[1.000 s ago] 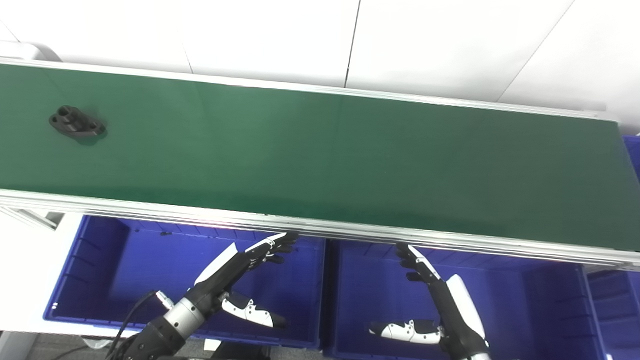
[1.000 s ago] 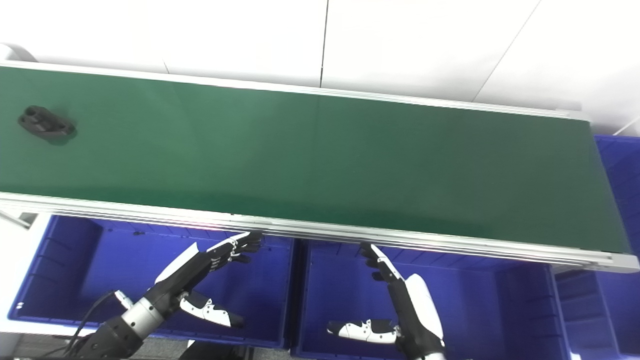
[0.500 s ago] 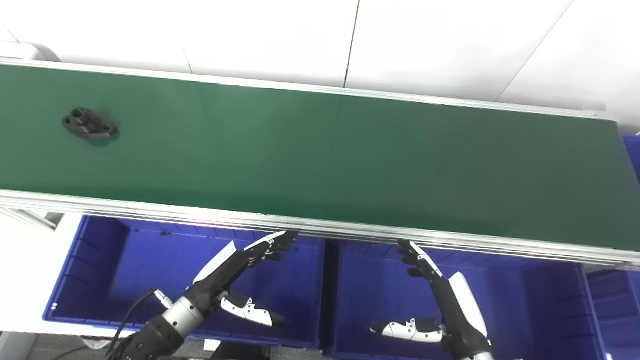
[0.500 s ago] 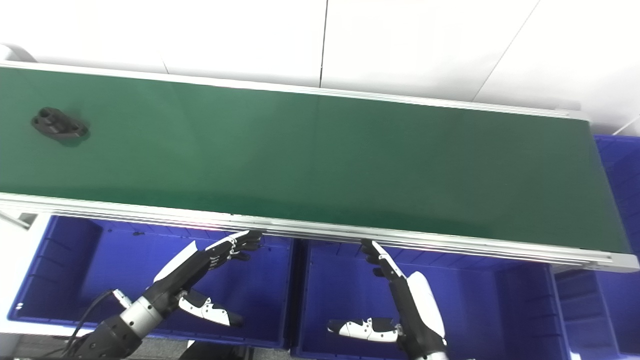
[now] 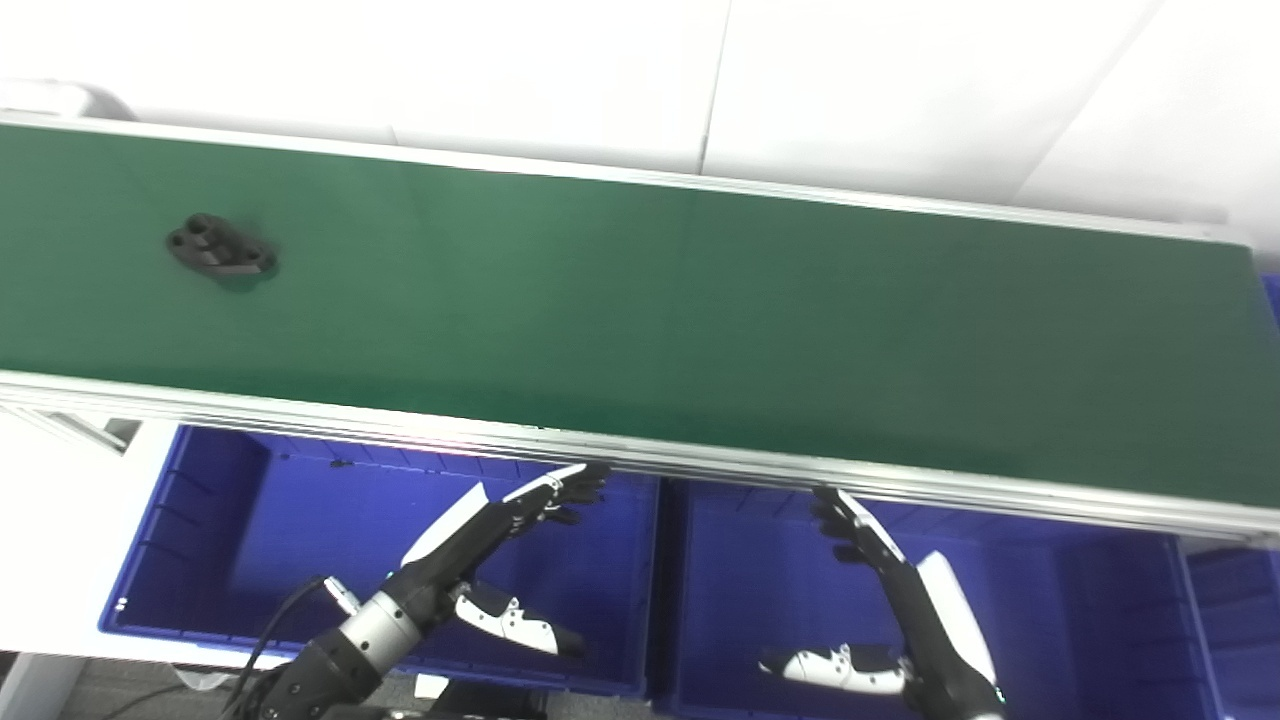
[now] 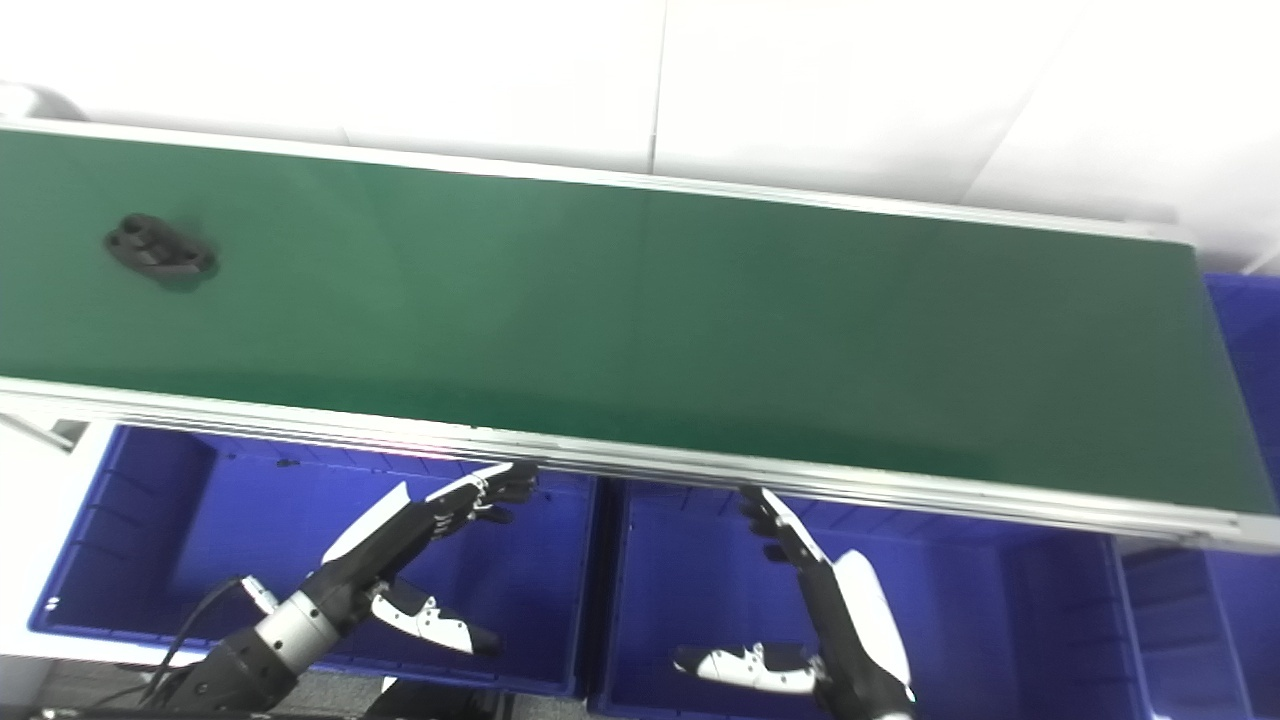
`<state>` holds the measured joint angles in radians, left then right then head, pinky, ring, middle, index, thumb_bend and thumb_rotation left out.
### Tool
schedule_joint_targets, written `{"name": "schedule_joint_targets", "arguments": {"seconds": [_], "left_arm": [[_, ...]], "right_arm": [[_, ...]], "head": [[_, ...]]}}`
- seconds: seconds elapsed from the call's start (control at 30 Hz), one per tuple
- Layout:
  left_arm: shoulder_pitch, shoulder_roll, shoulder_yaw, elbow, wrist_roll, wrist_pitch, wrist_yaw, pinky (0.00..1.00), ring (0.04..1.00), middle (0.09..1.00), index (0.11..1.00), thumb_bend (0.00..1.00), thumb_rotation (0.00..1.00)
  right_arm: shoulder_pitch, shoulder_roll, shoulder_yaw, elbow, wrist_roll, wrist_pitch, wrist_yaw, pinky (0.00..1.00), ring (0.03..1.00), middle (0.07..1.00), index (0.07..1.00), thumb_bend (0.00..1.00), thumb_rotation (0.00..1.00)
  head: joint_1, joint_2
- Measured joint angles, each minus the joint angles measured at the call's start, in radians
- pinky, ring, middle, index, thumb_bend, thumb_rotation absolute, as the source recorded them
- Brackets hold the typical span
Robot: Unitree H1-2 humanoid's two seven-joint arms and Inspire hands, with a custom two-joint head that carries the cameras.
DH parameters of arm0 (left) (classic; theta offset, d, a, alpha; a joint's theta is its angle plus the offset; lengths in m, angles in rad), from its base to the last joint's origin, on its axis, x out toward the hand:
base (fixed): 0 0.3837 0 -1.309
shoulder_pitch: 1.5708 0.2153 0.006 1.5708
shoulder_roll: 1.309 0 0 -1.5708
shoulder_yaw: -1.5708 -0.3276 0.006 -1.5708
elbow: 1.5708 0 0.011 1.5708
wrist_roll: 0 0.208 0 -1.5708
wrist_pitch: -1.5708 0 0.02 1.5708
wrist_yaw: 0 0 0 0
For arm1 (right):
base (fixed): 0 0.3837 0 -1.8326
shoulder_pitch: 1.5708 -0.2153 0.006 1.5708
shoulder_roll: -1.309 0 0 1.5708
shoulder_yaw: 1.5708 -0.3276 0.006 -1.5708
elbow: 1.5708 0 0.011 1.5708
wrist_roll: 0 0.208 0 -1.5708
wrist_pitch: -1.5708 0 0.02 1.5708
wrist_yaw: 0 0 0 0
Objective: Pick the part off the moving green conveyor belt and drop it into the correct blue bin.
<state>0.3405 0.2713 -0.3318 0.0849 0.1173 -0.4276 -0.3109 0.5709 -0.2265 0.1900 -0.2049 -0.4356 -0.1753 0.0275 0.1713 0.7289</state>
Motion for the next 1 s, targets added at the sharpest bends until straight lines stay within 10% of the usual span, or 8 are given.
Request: {"name": "schedule_joint_targets", "arguments": {"seconds": [1.0], "left_arm": [[-0.038, -0.026, -0.069, 0.118, 0.065, -0.003, 0.070, 0.74, 0.834, 0.872, 0.857, 0.91, 0.26]], "right_arm": [[-0.030, -0.008, -0.002, 0.141, 0.038, -0.054, -0.019, 0.68, 0.818, 0.858, 0.881, 0.89, 0.23]], "head": [[-0.035, -0.198]]}}
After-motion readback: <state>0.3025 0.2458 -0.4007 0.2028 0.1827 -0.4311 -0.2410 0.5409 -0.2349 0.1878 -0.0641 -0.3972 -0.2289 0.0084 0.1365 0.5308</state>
